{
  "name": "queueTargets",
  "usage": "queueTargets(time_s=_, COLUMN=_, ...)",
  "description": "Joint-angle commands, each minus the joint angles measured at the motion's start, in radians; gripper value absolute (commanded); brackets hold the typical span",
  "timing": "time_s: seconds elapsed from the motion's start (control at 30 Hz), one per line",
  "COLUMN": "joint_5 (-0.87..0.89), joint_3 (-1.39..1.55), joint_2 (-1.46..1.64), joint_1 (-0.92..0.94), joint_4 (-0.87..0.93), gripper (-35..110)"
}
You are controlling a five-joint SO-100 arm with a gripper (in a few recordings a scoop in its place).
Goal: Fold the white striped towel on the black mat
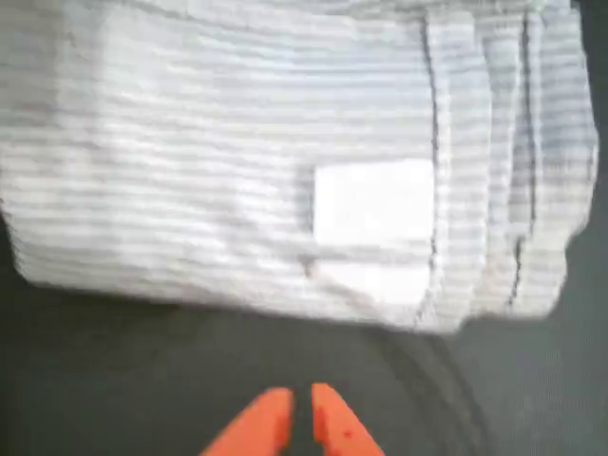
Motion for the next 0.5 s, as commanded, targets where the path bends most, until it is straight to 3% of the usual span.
queueTargets(time_s=0.0, joint_5=-0.009, joint_3=0.051, joint_2=0.092, joint_1=0.017, joint_4=0.023, gripper=0)
queueTargets(time_s=0.47, joint_5=-0.034, joint_3=0.494, joint_2=0.664, joint_1=0.052, joint_4=0.072, gripper=0)
